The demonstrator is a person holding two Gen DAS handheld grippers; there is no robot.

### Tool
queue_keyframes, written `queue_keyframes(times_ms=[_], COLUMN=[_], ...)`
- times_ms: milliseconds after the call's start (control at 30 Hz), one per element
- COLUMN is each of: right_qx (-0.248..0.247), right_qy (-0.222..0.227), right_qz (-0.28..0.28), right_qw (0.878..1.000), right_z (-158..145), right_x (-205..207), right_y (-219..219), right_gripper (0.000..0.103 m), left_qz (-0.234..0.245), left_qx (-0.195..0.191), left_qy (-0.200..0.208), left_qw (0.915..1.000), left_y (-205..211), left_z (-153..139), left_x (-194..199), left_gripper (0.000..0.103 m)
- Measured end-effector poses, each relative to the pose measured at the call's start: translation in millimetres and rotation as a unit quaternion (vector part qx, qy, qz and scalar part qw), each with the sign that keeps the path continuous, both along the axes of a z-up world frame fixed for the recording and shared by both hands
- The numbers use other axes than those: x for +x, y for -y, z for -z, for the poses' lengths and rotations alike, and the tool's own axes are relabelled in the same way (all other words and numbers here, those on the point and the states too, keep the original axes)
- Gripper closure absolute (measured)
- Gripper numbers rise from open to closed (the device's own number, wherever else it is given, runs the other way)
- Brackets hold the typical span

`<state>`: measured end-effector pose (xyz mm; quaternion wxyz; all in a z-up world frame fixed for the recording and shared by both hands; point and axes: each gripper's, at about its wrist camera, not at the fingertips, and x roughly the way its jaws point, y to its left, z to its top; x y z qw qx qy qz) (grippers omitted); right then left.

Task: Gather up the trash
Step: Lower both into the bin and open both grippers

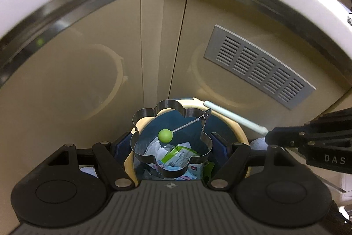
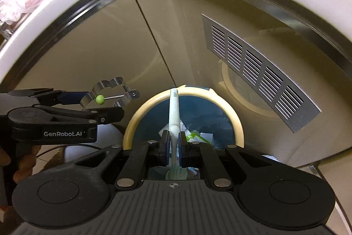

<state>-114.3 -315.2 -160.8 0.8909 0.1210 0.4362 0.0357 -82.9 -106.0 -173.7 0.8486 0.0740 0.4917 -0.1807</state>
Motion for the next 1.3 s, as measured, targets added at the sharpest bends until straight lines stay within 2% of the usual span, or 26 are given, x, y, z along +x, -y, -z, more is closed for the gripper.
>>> queue_keyframes(times_ms=[667,1100,1167,1200,1233,1267,1300], right_qx=[-0.026,-0.036,-0.036,-0.034,-0.033,-0.033,-0.034], right_qy=[-0.045,-0.067,-0.072,-0.073,-0.076,-0.081,-0.083], right_qz=[0.001,0.013,0.019,0.024,0.030,0.035,0.040], right_qw=[0.999,0.997,0.997,0.996,0.996,0.996,0.995], right_z=[31.4,53.7,59.1,60.5,61.7,63.0,63.0], right_x=[28.8,41.3,47.5,49.4,51.3,52.8,51.9], right_y=[-5.8,-3.2,-2.5,-0.9,0.5,2.2,3.6], right_gripper=[0.095,0.095,0.094,0.094,0.089,0.075,0.066], left_qz=[0.002,0.024,0.028,0.028,0.030,0.033,0.035], left_qx=[0.024,0.060,0.071,0.075,0.076,0.074,0.074], left_qy=[-0.046,-0.068,-0.067,-0.068,-0.070,-0.070,-0.068], left_qw=[0.9987,0.9956,0.9948,0.9945,0.9942,0.9943,0.9944], left_y=[10.3,23.7,27.0,28.2,29.3,29.4,29.6], left_z=[48.0,81.5,86.1,87.4,88.2,87.9,86.9], left_x=[20.4,28.9,29.4,29.8,30.0,29.6,28.7], left_gripper=[0.023,0.023,0.016,0.008,0.001,0.000,0.000])
